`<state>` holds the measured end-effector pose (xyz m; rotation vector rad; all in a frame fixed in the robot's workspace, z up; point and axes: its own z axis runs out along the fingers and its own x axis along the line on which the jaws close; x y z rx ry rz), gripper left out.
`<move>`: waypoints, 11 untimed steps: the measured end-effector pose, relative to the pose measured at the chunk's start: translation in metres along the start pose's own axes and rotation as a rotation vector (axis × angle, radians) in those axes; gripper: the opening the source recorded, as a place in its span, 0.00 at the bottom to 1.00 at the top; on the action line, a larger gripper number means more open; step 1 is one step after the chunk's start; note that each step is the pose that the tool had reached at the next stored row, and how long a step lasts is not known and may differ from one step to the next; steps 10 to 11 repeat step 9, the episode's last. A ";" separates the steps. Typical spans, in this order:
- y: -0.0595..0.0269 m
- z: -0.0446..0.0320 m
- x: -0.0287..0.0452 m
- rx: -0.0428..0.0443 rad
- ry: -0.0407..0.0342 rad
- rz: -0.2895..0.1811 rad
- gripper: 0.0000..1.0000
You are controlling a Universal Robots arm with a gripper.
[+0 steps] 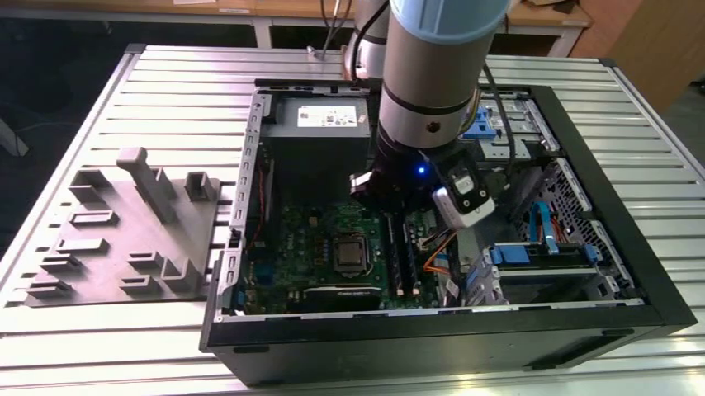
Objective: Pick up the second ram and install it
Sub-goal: 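Press down the second ram until it locks into place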
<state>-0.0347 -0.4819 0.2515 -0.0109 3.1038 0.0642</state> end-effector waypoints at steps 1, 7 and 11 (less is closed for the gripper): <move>0.0000 -0.0016 -0.0001 -0.0001 -0.0002 0.000 0.10; 0.0001 -0.0023 -0.0001 -0.0001 -0.0002 0.000 0.10; 0.0001 -0.0023 -0.0001 -0.0001 -0.0002 0.000 0.10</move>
